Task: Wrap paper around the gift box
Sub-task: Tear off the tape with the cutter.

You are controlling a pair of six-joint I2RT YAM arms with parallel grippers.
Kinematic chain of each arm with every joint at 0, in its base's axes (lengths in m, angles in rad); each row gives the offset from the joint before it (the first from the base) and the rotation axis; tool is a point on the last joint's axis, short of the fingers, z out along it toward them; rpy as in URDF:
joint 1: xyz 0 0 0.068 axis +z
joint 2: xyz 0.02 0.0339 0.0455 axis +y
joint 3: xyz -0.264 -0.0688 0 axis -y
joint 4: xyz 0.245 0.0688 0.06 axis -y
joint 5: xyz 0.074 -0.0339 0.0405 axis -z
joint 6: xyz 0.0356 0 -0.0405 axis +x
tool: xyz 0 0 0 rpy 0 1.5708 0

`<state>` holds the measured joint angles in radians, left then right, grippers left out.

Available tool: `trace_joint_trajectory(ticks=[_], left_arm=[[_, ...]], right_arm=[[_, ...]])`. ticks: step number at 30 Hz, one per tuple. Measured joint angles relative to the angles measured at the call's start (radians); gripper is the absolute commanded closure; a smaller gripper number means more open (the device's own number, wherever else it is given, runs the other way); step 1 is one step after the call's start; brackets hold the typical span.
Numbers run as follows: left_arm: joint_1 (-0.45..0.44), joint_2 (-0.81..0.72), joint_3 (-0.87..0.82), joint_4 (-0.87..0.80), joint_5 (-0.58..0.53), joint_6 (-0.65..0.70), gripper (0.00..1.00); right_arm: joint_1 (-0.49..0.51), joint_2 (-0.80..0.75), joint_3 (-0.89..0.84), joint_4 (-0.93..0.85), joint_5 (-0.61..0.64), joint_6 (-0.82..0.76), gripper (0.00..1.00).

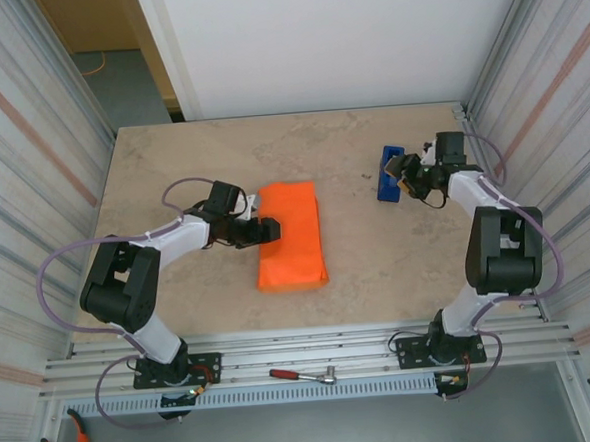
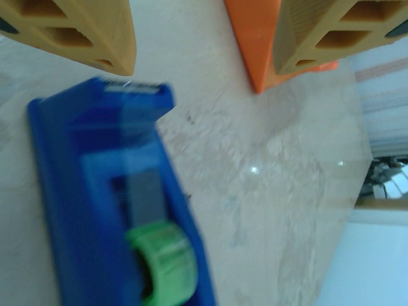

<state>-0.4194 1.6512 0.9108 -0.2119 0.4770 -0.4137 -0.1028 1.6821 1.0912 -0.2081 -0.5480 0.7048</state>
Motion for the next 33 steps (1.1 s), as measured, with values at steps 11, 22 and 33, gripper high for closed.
trace_joint_trajectory(ticks=[11, 22, 33], left_arm=[[0.000, 0.011, 0.010, 0.006, 0.000, 0.011, 0.29], [0.000, 0.013, 0.010, 0.006, 0.001, 0.015, 0.29], [-0.001, 0.013, 0.010, 0.006, 0.001, 0.017, 0.29]], right_arm=[[-0.063, 0.137, 0.068, 0.043, -0.109, -0.012, 0.59], [-0.062, 0.210, 0.085, 0.077, -0.142, -0.014, 0.59], [-0.062, 0.221, 0.085, 0.090, -0.143, -0.014, 0.76]])
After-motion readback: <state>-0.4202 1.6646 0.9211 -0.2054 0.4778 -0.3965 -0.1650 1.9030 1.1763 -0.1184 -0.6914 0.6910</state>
